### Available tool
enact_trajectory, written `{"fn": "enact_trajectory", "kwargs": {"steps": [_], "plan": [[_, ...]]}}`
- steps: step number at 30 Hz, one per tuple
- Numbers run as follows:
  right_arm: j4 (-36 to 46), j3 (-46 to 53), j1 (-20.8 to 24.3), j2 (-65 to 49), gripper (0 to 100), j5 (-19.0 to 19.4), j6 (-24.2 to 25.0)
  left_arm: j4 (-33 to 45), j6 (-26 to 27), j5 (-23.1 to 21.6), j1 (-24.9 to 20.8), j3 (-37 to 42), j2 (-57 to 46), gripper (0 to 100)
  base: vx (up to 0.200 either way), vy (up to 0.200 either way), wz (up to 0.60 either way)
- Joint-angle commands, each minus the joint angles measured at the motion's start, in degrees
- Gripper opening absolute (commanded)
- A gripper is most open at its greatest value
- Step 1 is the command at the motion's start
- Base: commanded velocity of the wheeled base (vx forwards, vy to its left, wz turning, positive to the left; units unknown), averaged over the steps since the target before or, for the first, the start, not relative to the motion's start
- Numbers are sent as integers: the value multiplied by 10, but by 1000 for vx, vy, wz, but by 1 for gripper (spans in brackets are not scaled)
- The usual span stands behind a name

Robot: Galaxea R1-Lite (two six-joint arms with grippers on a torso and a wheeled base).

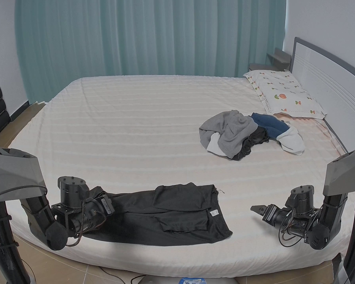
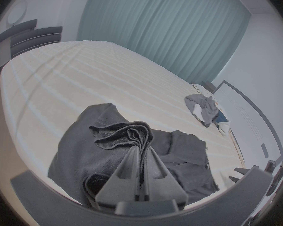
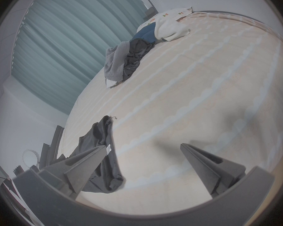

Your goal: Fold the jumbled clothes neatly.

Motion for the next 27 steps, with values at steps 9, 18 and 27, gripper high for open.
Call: {"fn": "enact_trajectory", "kwargs": {"steps": [9, 18, 27], "plan": [[0, -4, 8, 0, 100, 0, 0, 83, -32, 21, -97, -87, -3, 0, 0, -200, 0], [-1, 0, 9, -1, 100, 0, 1, 83, -47, 22, -112, -116, 36, 0, 0, -178, 0], [-25, 11, 14, 2, 100, 5, 2, 79, -100, 23, -122, -141, 56, 0, 0, 0, 0]]}}
